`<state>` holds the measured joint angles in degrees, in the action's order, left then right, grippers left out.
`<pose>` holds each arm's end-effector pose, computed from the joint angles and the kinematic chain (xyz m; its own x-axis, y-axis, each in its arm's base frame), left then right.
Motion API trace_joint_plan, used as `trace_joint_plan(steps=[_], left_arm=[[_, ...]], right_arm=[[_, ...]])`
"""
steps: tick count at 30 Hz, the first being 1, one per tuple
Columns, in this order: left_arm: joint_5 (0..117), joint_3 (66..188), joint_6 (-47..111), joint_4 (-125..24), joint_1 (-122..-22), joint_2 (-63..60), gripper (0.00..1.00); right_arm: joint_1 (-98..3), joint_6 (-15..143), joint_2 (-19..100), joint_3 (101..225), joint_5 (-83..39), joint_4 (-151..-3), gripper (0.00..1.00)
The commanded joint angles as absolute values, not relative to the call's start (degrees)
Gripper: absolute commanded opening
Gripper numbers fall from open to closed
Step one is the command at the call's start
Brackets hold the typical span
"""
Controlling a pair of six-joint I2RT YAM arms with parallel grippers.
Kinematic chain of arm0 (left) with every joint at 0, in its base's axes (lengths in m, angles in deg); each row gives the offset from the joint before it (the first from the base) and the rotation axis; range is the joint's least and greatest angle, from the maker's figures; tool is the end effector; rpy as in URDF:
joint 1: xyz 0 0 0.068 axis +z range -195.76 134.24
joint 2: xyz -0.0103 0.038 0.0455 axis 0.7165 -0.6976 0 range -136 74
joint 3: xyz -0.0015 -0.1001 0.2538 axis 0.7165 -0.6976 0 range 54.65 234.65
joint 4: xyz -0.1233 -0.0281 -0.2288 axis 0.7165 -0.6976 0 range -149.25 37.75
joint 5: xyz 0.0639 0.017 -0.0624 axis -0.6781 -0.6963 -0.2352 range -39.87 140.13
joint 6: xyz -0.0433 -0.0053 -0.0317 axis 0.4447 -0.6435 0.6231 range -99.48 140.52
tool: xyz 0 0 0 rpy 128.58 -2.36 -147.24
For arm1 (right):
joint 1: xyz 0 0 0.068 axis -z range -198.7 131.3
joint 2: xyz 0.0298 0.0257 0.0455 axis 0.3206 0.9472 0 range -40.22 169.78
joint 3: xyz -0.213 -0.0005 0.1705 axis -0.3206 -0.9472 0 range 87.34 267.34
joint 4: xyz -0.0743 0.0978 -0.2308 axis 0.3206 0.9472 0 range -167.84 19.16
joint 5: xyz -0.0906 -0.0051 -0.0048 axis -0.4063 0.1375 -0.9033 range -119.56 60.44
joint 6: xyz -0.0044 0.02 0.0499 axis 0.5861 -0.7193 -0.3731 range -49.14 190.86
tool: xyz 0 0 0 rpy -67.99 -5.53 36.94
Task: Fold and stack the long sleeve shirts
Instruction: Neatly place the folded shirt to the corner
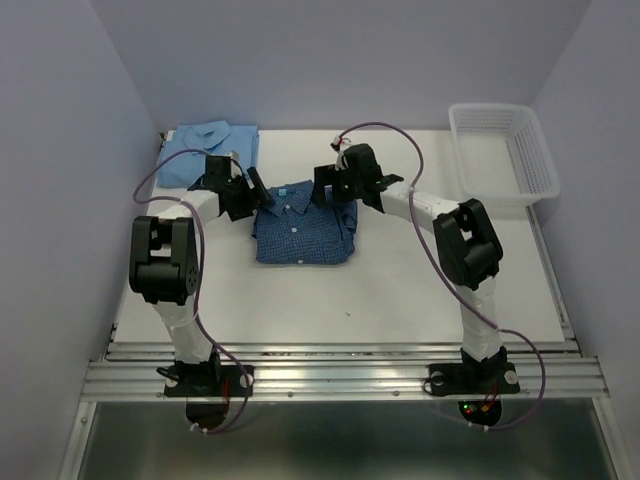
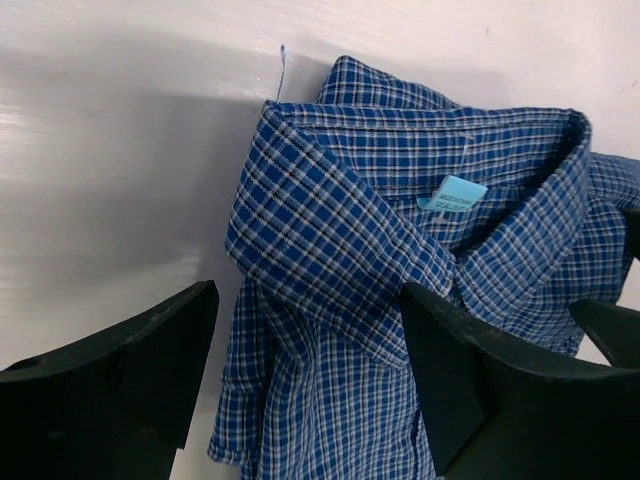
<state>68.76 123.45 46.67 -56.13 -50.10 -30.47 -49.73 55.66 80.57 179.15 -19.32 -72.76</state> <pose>0.4011 -0.0418 0.2064 -0.7097 -0.3649 -0.6026 0.0050 0.8527 -0.5224 0.4156 0.2574 0.2130 -0.6292 -0.0776 -0.7734 -0.4857 0.8161 0.3133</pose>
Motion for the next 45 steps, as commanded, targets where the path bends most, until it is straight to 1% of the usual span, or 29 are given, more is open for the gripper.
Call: trace_joint_plan(steps=[1, 3, 4, 5, 7, 8, 9, 10, 12, 13, 17, 21, 25, 26, 29, 35, 41, 42, 43, 45], left_arm=[[72.1, 127.1, 44.4, -53.7, -49.8, -32.4, 0.83], [72.1, 128.1, 43.6, -54.2, -49.7, -34.3, 0.8], [72.1, 128.7, 43.1, -54.6, -49.6, -34.6, 0.73], [72.4, 129.1, 43.0, -54.6, -49.5, -35.1, 0.66], [73.8, 129.4, 43.2, -54.5, -49.5, -35.2, 0.49], [74.7, 129.7, 43.5, -54.2, -49.5, -34.8, 0.31], [75.3, 129.6, 43.7, -53.9, -49.5, -34.5, 0.28], [76.0, 129.4, 43.8, -53.6, -49.6, -33.8, 0.11], [75.4, 129.1, 43.7, -53.7, -49.7, -32.8, 0.0], [74.2, 128.9, 43.7, -54.4, -49.7, -31.6, 0.0], [72.4, 126.9, 43.9, -54.9, -49.8, -26.9, 0.0], [69.8, 125.7, 44.0, -54.6, -51.9, -21.9, 0.0], [68.8, 126.4, 43.4, -53.7, -54.6, -20.7, 0.0], [68.8, 127.2, 43.2, -53.7, -55.1, -21.5, 0.0], [68.5, 129.0, 44.2, -53.7, -55.5, -24.0, 0.0], [64.9, 132.3, 44.2, -54.3, -55.3, -30.2, 0.0], [66.4, 137.3, 42.7, -52.7, -55.4, -38.0, 0.0], [66.6, 137.7, 42.4, -52.6, -55.3, -38.8, 0.01], [66.9, 138.2, 42.3, -51.3, -55.4, -39.8, 0.04], [66.8, 138.8, 42.1, -51.2, -55.4, -40.9, 0.08]], right_arm=[[-50.1, 55.7, 83.0, 183.8, -13.6, -71.3, 1.0], [-50.1, 55.7, 84.2, 184.3, -14.3, -70.7, 1.0], [-50.1, 55.5, 84.4, 184.2, -14.1, -70.6, 0.93], [-50.1, 55.5, 84.5, 184.3, -13.1, -70.6, 0.83], [-50.1, 54.6, 84.4, 184.9, -12.8, -70.4, 0.58], [-50.1, 54.6, 84.1, 185.0, -12.7, -70.3, 0.4], [-50.1, 54.7, 83.6, 185.0, -13.0, -70.3, 0.34], [-50.1, 54.9, 82.3, 184.6, -13.5, -70.3, 0.27], [-50.1, 55.2, 79.8, 184.0, -14.7, -70.5, 0.24], [-50.1, 55.6, 79.0, 183.1, -14.7, -70.8, 0.17], [-50.1, 55.4, 74.8, 179.5, -10.3, -72.2, 0.01], [-50.1, 53.4, 69.4, 173.6, -8.5, -76.2, 0.01], [-50.1, 51.7, 64.4, 168.6, -14.0, -77.1, 0.01], [-50.1, 51.5, 63.8, 168.0, -17.3, -77.2, 0.01], [-49.5, 50.4, 63.1, 166.3, -20.5, -76.3, 0.01], [-46.0, 47.2, 67.8, 165.7, -21.7, -76.3, 0.01], [-44.9, 48.0, 72.6, 166.5, -26.5, -75.6, 0.01], [-44.9, 48.3, 73.2, 166.5, -27.6, -75.6, 0.01], [-44.4, 48.8, 73.9, 166.5, -29.2, -75.6, 0.01], [-44.4, 49.4, 74.9, 167.1, -31.3, -75.7, 0.01]])
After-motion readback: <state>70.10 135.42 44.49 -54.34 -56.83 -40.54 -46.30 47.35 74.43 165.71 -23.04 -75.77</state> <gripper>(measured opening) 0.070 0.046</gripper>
